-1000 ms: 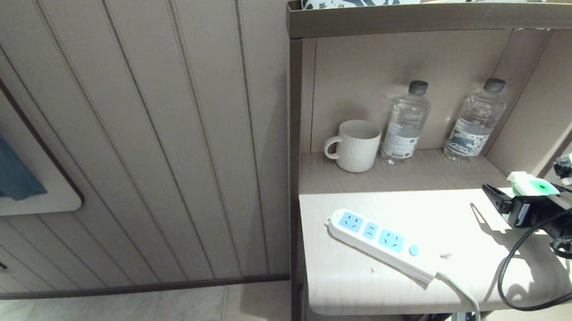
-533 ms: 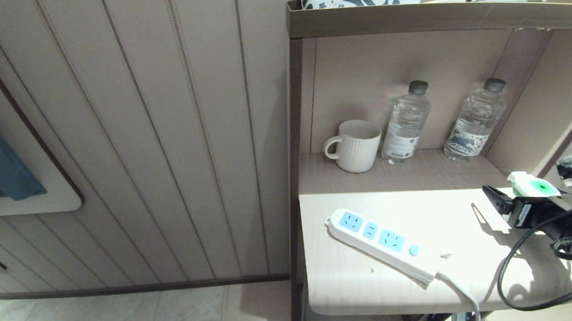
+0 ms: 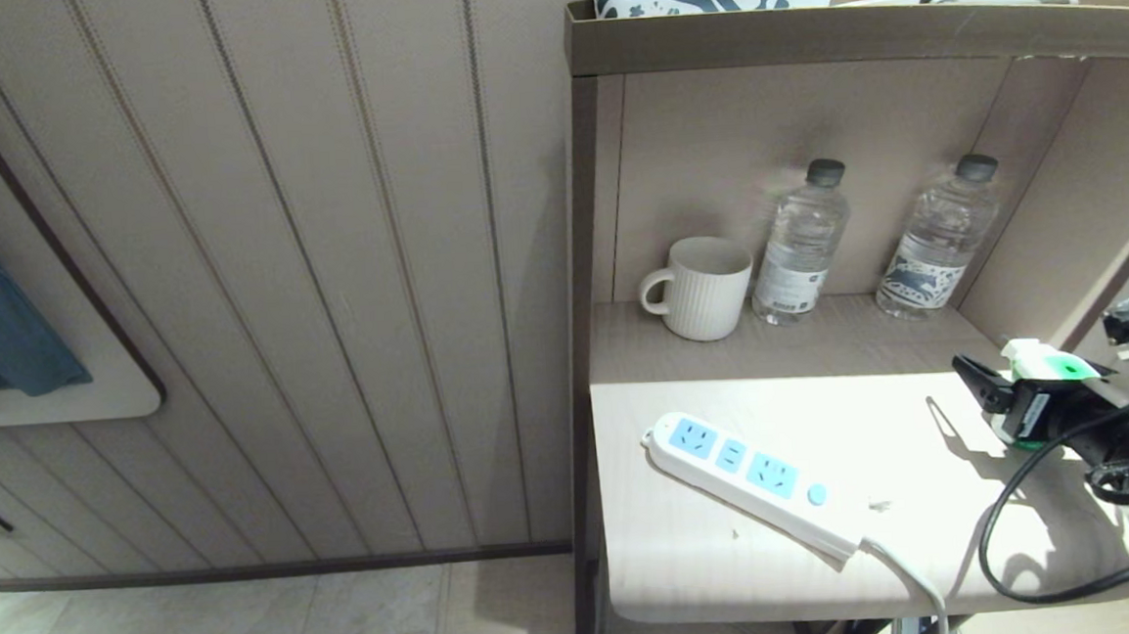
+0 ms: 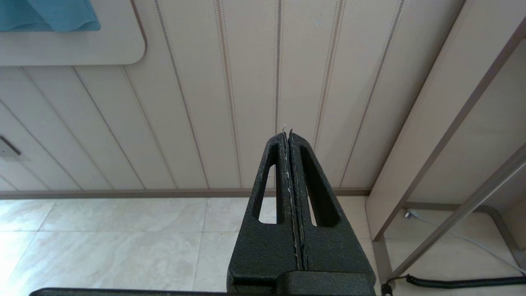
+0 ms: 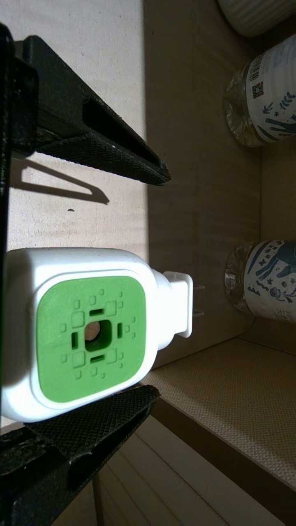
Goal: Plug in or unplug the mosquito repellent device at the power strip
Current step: Pick up the mosquito repellent liquid
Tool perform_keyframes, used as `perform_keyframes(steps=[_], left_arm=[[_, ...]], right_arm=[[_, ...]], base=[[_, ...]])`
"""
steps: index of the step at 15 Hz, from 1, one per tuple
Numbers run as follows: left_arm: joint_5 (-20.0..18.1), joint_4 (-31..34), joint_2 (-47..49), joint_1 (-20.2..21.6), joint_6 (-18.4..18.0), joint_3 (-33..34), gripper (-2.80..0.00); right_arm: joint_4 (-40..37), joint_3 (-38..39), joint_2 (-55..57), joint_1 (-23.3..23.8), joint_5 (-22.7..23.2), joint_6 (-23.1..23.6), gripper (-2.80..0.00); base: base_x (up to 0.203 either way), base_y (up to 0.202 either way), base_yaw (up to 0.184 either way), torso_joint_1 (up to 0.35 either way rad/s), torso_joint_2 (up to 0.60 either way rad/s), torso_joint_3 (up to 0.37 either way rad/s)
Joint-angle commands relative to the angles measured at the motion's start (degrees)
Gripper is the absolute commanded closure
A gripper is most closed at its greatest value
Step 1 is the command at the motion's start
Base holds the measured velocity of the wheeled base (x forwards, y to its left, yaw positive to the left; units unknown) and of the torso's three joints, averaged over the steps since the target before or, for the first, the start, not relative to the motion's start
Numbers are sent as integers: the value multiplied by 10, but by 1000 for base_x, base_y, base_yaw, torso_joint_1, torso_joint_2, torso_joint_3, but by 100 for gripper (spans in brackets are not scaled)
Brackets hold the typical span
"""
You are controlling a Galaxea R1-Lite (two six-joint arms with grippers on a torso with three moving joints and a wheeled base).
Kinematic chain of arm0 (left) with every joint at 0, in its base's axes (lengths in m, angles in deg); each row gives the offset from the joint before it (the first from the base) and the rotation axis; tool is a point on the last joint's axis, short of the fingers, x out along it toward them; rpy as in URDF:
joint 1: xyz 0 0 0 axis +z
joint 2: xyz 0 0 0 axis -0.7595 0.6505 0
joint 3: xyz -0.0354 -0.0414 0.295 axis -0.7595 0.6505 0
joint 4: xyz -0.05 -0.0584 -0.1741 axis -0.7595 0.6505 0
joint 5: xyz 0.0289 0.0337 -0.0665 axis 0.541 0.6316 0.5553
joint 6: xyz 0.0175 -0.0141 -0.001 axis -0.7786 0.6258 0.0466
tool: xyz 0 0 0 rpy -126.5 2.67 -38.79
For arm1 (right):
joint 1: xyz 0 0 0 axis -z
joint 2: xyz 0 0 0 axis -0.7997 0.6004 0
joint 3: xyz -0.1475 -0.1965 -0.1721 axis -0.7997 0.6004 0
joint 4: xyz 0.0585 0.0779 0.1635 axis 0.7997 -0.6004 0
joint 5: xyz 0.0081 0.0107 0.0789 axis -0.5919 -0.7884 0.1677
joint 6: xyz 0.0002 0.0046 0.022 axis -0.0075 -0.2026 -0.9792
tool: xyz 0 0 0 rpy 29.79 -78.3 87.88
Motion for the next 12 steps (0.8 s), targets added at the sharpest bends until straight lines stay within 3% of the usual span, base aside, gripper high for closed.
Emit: perform_keyframes(steps=[1,7,8,12], left_arm=[[0,0,1,0,0,0,0],[0,0,1,0,0,0,0],[0,0,1,0,0,0,0],[0,0,1,0,0,0,0]], right_arm=[[24,-4,3,0,0,0,-280],[23,-13,9,-1,0,0,-280],[23,-13,9,-1,0,0,0],[21,-11,9,0,0,0,0]], base=[[0,0,0,0,0,0],[0,0,0,0,0,0],[0,0,0,0,0,0],[0,0,0,0,0,0]])
